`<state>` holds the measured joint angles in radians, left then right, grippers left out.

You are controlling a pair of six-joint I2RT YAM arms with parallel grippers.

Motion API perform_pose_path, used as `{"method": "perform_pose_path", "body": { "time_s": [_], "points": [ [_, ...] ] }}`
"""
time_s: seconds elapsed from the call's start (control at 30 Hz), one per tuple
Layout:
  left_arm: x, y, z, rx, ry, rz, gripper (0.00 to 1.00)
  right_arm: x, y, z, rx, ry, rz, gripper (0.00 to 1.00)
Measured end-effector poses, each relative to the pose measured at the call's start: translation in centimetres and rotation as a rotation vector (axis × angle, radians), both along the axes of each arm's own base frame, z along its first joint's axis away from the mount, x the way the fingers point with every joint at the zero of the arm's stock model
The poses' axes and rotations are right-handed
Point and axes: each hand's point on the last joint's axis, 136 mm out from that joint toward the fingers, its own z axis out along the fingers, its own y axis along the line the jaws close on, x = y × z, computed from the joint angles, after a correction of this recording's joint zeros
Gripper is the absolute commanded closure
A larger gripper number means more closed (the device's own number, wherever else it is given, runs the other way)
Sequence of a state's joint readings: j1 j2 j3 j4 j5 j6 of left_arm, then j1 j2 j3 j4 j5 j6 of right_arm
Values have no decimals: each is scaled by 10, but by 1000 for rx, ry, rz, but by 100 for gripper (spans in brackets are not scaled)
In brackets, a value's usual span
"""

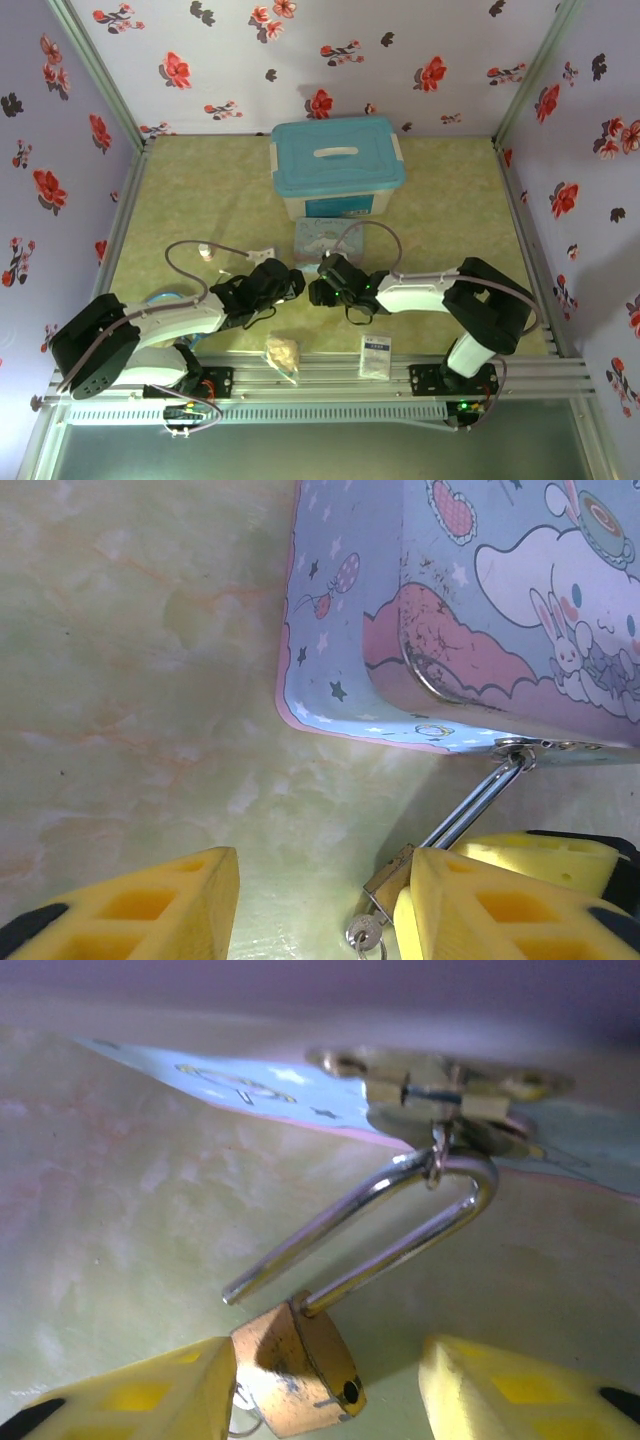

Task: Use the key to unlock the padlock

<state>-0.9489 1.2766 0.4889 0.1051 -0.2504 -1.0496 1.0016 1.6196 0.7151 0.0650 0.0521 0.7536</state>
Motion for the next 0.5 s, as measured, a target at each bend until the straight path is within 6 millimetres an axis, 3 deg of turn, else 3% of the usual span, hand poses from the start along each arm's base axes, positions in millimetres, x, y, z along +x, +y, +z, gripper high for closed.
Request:
{"method": "perform_pose_path", "body": {
  "time_s": [0.27,0.5],
  "points": [
    [-3,4,-6,5,10,5,51,3,1,-2,-8,6,-27,68],
    [-2,5,-4,0,5,7,51,3,4,-2,17,17,-37,73]
  ]
}}
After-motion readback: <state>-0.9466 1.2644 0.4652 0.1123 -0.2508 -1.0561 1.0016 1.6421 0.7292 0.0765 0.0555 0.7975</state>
